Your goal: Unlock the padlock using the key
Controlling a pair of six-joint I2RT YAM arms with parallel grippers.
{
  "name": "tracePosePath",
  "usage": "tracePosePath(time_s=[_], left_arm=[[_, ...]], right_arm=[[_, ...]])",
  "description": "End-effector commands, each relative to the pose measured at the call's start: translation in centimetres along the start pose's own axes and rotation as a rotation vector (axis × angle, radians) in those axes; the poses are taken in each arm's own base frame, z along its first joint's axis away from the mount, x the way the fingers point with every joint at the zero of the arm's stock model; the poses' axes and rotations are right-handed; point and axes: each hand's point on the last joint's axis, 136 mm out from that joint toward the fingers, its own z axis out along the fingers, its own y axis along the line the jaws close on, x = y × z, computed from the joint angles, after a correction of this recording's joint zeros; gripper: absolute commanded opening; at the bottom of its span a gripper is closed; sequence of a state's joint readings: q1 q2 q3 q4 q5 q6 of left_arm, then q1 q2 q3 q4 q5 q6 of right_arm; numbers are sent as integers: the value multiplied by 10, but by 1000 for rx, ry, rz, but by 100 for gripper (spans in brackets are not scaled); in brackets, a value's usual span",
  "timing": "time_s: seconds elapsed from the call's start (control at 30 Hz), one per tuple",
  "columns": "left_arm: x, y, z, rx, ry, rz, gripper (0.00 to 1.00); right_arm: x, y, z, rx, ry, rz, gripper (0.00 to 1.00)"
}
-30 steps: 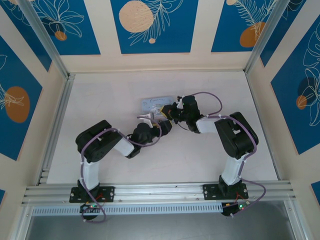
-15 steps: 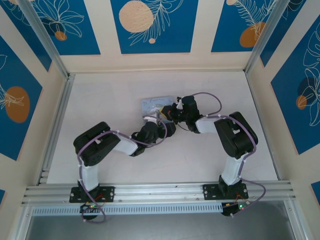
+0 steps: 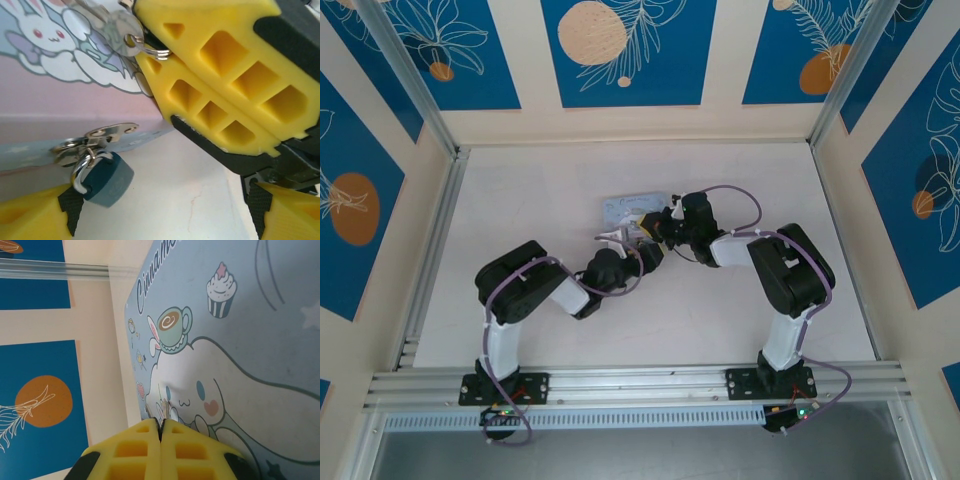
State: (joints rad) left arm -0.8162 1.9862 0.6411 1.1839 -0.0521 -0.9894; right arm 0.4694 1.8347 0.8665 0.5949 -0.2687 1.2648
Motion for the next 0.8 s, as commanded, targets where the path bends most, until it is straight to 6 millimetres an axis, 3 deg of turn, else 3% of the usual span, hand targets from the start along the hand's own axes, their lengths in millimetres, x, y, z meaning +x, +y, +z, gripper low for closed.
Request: tracePosePath(time_s=[0.0, 0.53, 0.77], left_arm=[[30, 29, -3, -67, 104, -84, 84], [34, 61, -4, -193, 63, -132, 77], [33, 90, -9, -324, 19, -176, 66]], right_arm=[[3, -11, 4, 32, 18, 25, 0], [1, -16, 6, 29, 14, 44, 0], [-1, -18, 5, 27, 2, 58, 0]])
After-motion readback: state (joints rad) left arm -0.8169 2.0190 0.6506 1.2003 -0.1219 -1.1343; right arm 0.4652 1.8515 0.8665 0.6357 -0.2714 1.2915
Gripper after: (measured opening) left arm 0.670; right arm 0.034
